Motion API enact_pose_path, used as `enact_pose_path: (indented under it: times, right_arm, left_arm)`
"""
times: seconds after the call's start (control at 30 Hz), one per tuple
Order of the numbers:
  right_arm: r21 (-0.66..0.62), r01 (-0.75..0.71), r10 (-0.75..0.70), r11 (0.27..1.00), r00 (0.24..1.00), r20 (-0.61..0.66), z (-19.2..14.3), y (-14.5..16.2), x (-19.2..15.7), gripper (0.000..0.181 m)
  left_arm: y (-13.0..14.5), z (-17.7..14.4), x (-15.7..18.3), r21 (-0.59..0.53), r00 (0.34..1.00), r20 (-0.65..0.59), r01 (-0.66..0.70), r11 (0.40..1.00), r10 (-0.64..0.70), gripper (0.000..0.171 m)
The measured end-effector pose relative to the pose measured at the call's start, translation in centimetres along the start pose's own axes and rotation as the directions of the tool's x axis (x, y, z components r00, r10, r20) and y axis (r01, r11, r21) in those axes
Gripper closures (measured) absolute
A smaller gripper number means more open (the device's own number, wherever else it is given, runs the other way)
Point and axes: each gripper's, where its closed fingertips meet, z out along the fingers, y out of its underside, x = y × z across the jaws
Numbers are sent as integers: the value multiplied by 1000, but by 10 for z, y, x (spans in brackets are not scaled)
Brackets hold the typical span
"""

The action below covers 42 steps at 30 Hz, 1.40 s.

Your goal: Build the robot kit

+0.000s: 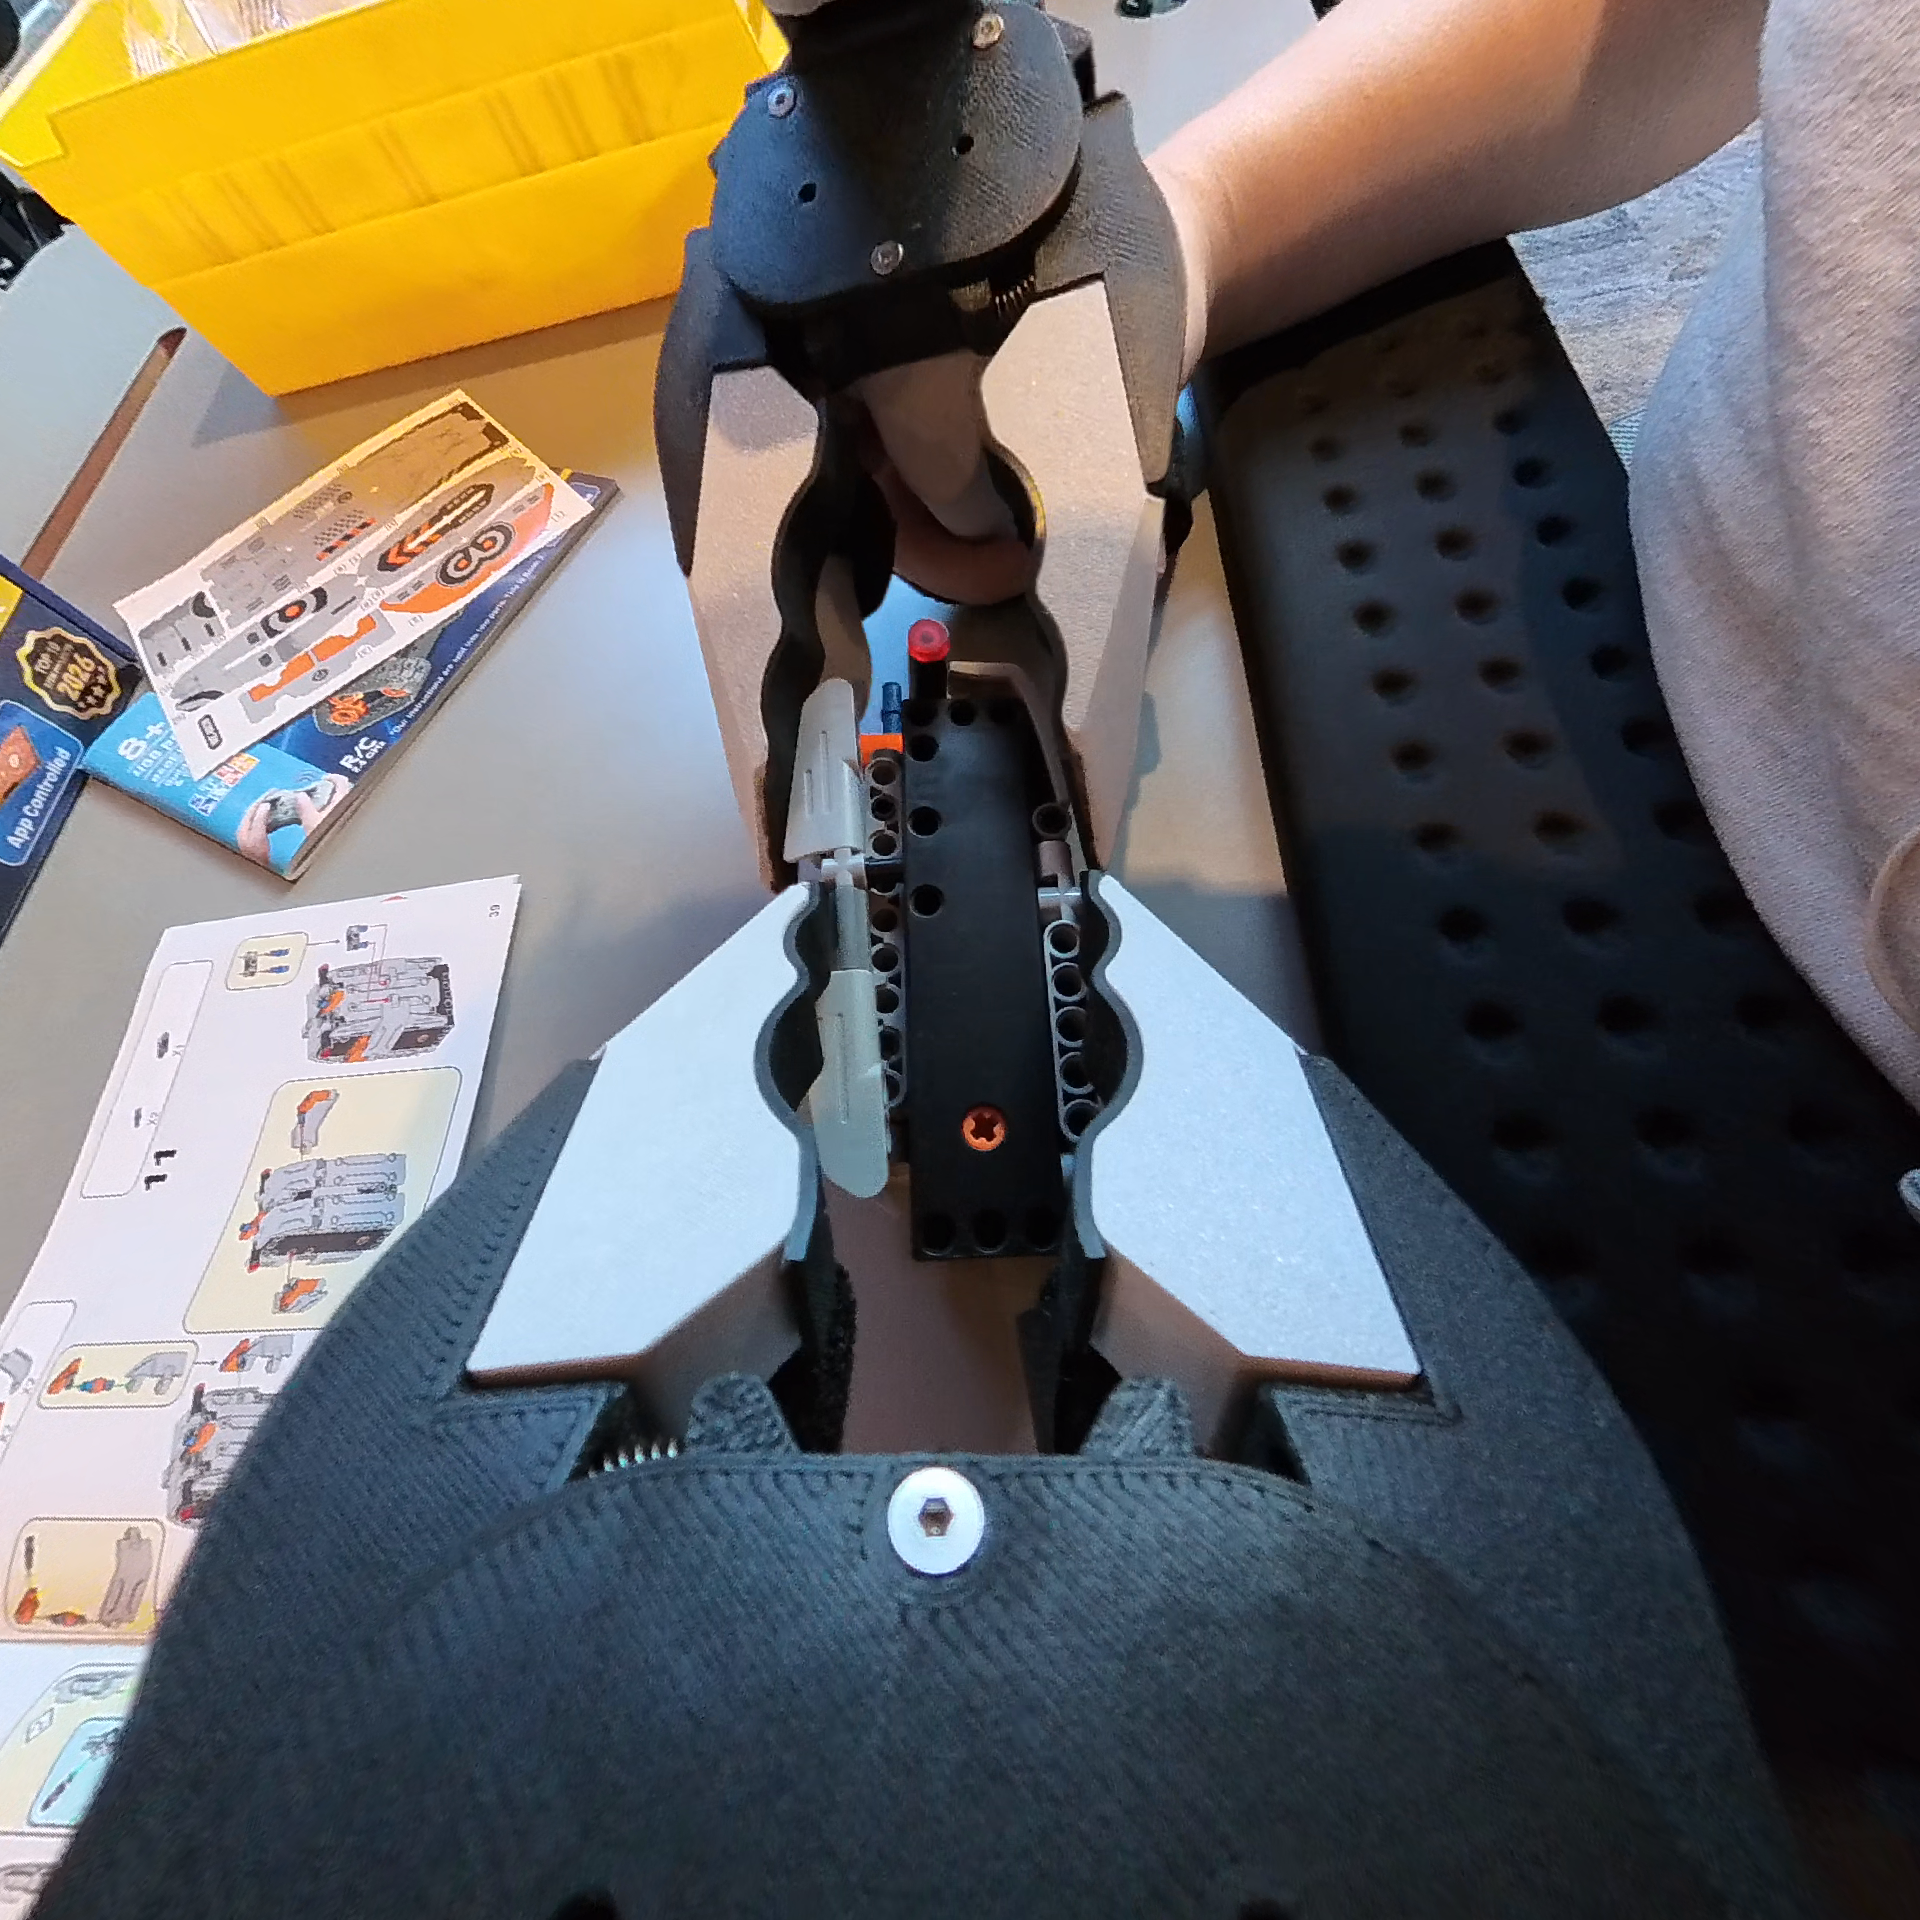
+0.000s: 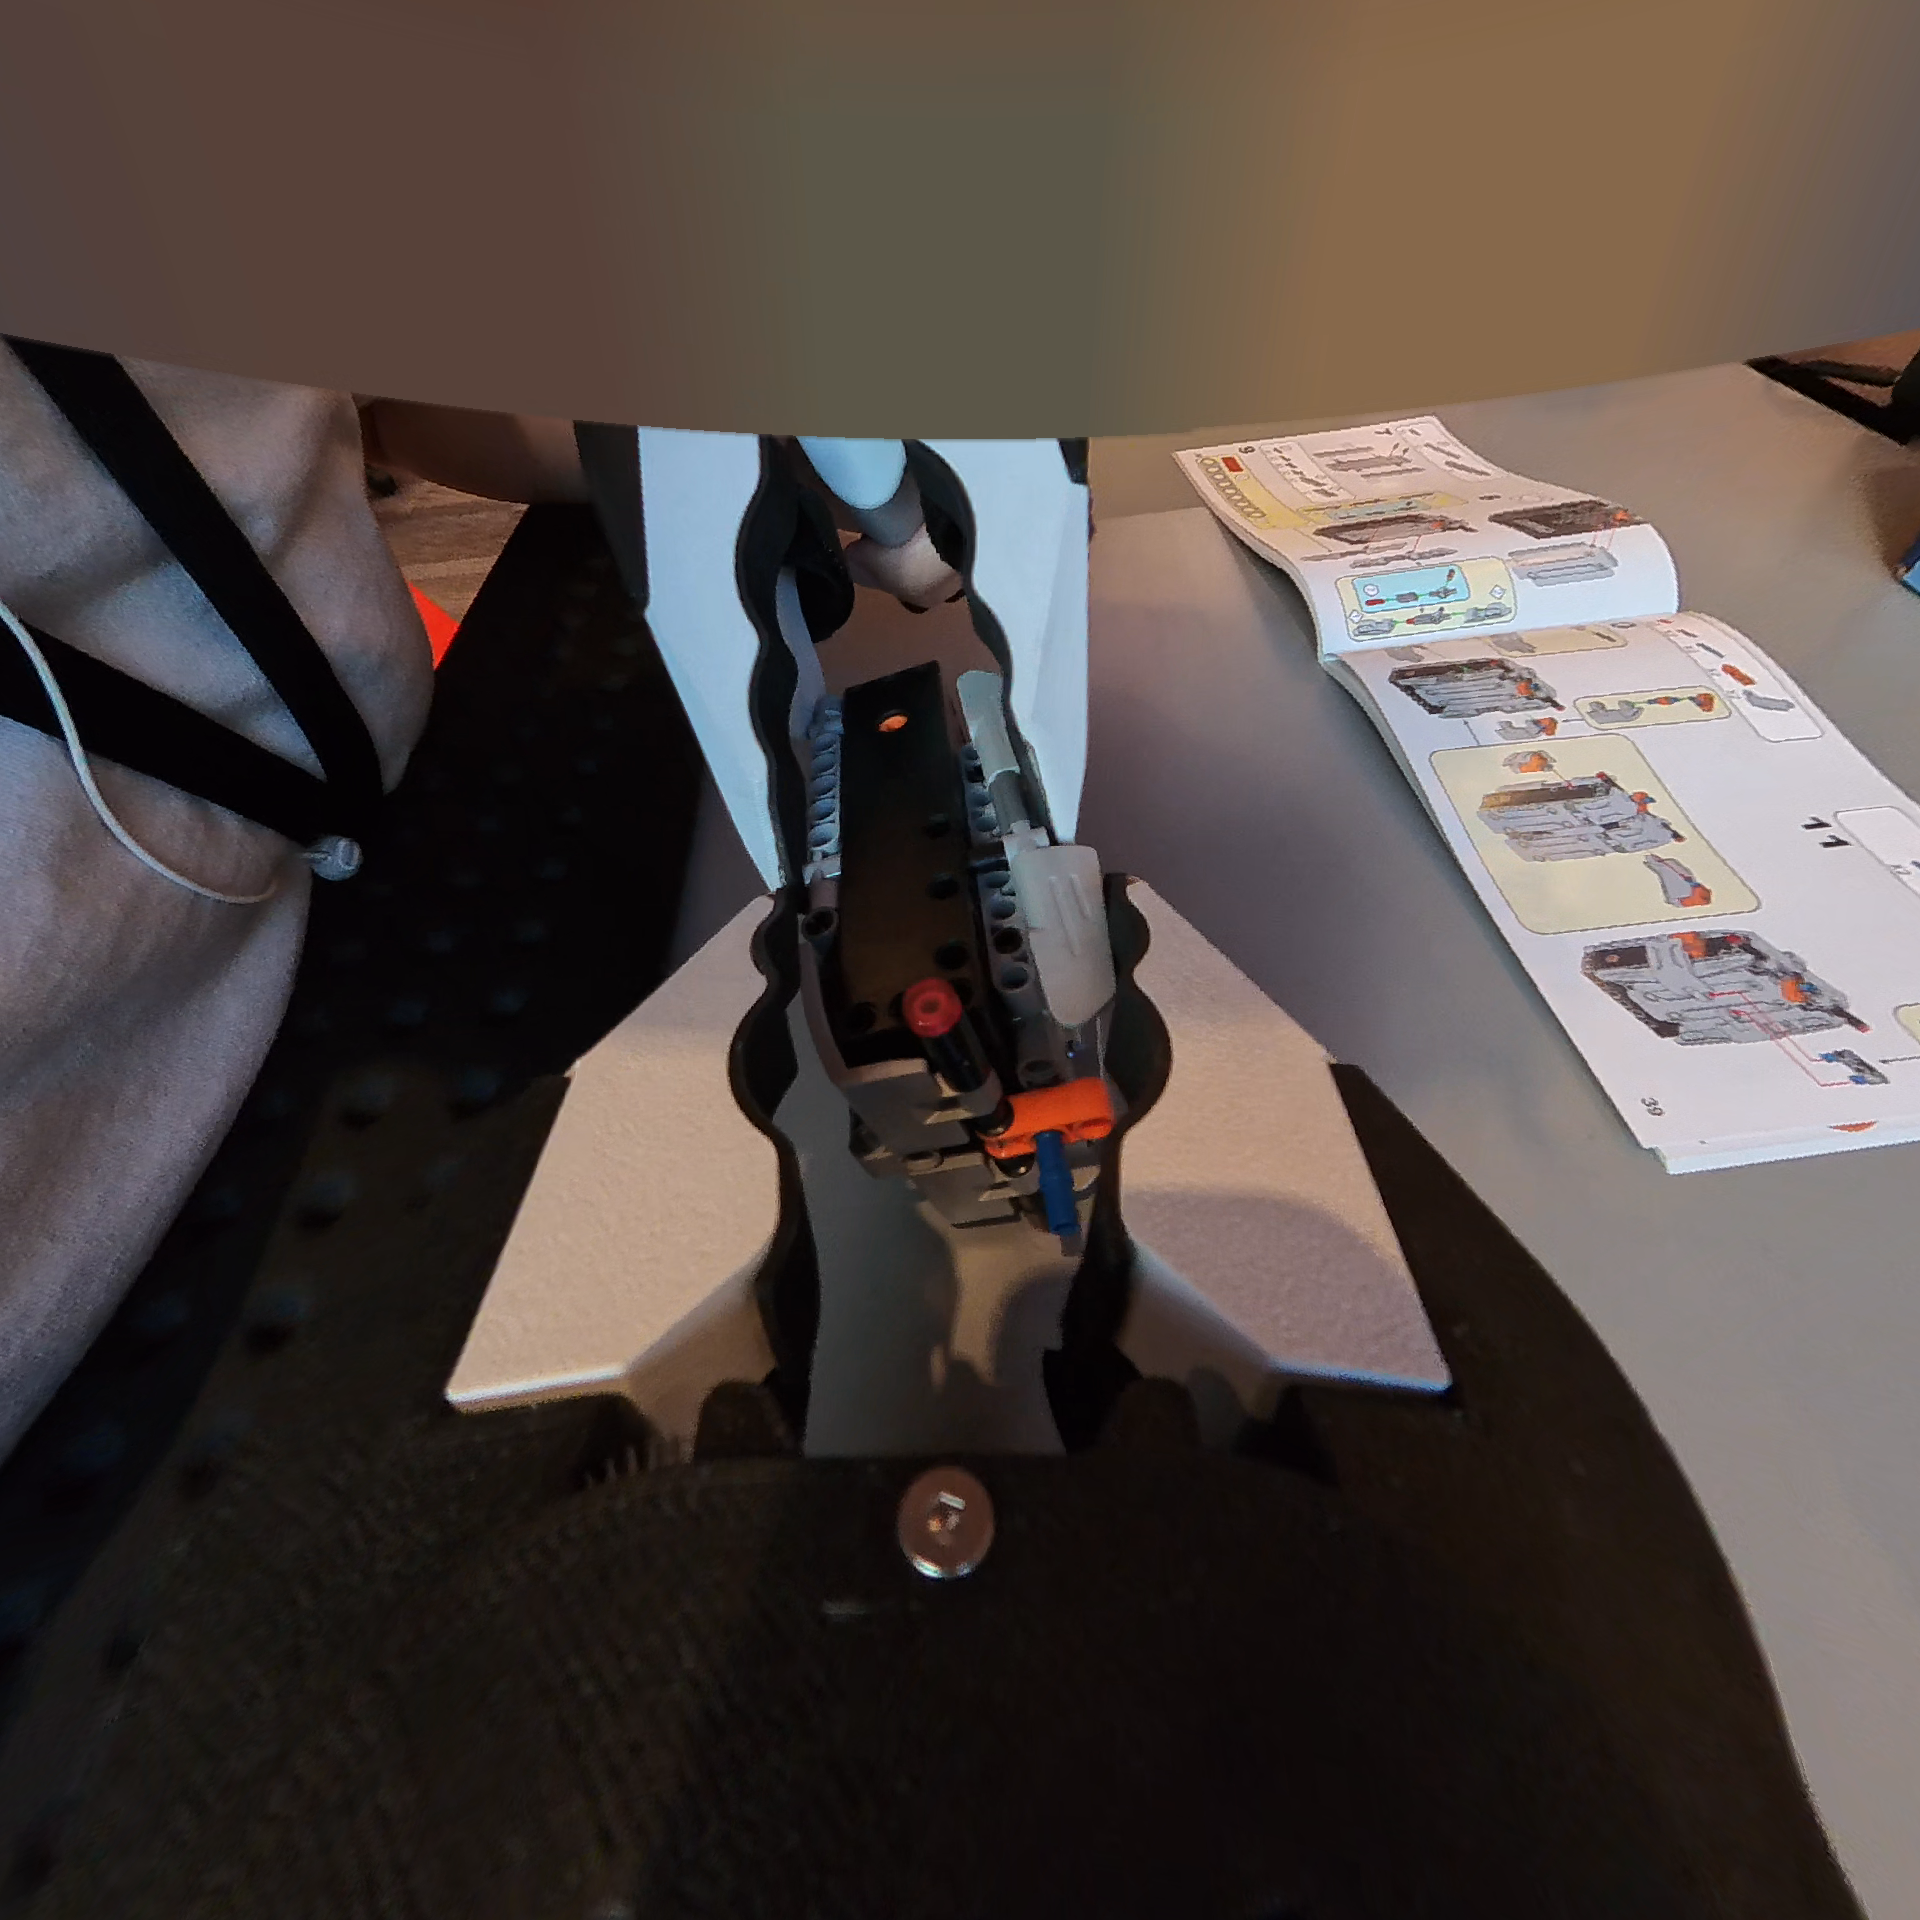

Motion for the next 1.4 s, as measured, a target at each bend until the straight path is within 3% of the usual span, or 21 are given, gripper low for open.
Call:
enact_pose_path:
  times: [0.57, 1.23, 1.4]
  right_arm:
    - [26, -38, 38, 999, 999, 3, -2, -3, 4, 126]
    - [14, -82, 82, 997, 996, 32, -1, -1, 6, 124]
    - [40, -90, 88, 995, 995, 36, -3, -4, 7, 131]
  left_arm:
    - [0, 2, -5, 53, 990, -78, 123, 991, -118, 124]
    - [-2, 1, -6, 58, 1000, 0, 25, 998, -25, 125]
    - [-5, 0, -10, 71, 1000, 13, 24, 997, -25, 127]
